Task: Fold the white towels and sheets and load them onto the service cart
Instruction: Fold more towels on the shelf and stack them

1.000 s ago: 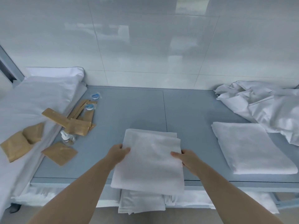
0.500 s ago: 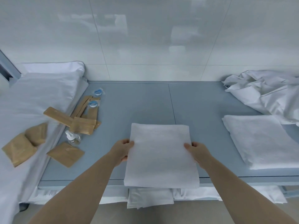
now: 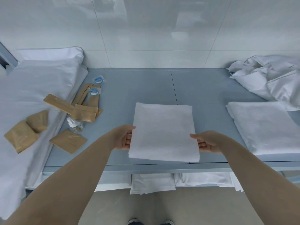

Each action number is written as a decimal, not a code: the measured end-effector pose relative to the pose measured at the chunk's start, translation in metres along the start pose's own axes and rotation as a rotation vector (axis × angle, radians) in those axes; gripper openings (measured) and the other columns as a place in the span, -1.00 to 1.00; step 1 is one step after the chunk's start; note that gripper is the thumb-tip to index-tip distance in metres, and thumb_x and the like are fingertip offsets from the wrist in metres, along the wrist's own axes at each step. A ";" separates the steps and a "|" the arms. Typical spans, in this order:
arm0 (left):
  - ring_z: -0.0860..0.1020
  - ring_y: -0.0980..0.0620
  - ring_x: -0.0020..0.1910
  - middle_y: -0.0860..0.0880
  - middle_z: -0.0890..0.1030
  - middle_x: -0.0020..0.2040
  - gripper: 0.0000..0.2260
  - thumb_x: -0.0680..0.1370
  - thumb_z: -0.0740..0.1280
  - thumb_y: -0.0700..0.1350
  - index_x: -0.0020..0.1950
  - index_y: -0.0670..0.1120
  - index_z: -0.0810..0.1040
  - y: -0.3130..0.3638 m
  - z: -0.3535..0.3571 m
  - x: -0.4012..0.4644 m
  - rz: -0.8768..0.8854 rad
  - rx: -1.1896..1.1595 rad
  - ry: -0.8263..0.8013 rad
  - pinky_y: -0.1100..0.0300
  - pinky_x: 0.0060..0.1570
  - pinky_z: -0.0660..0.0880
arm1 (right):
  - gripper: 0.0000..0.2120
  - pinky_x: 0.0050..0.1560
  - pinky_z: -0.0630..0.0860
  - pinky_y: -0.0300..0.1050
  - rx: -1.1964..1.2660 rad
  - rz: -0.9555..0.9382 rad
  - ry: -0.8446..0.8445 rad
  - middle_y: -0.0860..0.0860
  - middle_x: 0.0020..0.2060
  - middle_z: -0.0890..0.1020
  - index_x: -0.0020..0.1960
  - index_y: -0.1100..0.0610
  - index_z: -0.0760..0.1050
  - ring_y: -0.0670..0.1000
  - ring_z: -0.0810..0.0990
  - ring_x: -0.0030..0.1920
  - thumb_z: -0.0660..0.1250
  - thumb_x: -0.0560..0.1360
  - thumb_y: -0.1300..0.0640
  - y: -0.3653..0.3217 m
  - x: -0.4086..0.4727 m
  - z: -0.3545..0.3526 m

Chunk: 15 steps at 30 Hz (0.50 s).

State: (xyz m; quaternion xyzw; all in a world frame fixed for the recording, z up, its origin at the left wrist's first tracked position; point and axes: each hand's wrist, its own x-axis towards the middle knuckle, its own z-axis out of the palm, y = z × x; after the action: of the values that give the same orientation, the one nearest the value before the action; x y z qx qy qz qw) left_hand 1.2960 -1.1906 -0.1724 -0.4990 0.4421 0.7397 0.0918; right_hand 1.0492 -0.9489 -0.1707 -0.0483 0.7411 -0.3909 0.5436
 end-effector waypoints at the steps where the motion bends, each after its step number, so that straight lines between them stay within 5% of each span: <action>1: 0.67 -0.09 -0.23 -0.15 0.70 -0.17 -0.75 0.63 0.21 -0.05 0.04 -0.21 0.56 -0.002 0.001 0.000 0.011 0.020 0.014 0.09 -0.23 0.57 | -0.82 -0.06 0.59 -0.04 -0.007 -0.008 0.012 0.21 -0.05 0.68 0.03 0.31 0.54 0.13 0.67 -0.08 0.41 0.49 0.22 0.003 0.002 0.002; 7: 0.66 -0.10 -0.15 -0.13 0.69 -0.10 -0.76 0.64 0.21 -0.01 0.13 -0.15 0.53 -0.005 0.010 0.004 0.140 -0.134 0.041 0.05 -0.21 0.58 | -0.87 -0.23 0.58 -0.15 0.118 -0.217 0.137 0.09 -0.10 0.64 0.07 0.24 0.51 0.03 0.63 -0.17 0.28 0.58 0.19 -0.004 0.005 0.007; 11: 0.66 -0.13 -0.11 -0.17 0.68 -0.04 -0.74 0.65 0.19 -0.01 0.22 -0.15 0.49 -0.020 0.010 0.005 0.120 -0.060 0.026 0.00 -0.19 0.59 | -0.89 -0.02 0.56 0.00 -0.113 -0.178 0.194 0.13 -0.03 0.58 0.06 0.17 0.48 0.09 0.58 -0.08 0.22 0.62 0.15 0.005 0.003 0.015; 15: 0.68 -0.13 -0.12 -0.16 0.70 -0.05 -0.76 0.64 0.21 -0.02 0.19 -0.13 0.51 -0.028 0.005 0.006 0.135 -0.111 0.015 0.00 -0.19 0.60 | -0.87 -0.08 0.58 0.02 -0.206 -0.233 0.277 0.12 -0.06 0.57 0.02 0.17 0.49 0.13 0.58 -0.05 0.21 0.61 0.14 0.001 0.001 0.016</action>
State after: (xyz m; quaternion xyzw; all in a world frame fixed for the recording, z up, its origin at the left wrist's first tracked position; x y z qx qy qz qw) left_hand 1.3061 -1.1717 -0.1927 -0.4777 0.4337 0.7640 0.0105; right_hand 1.0627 -0.9575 -0.1734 -0.1349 0.8342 -0.3761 0.3801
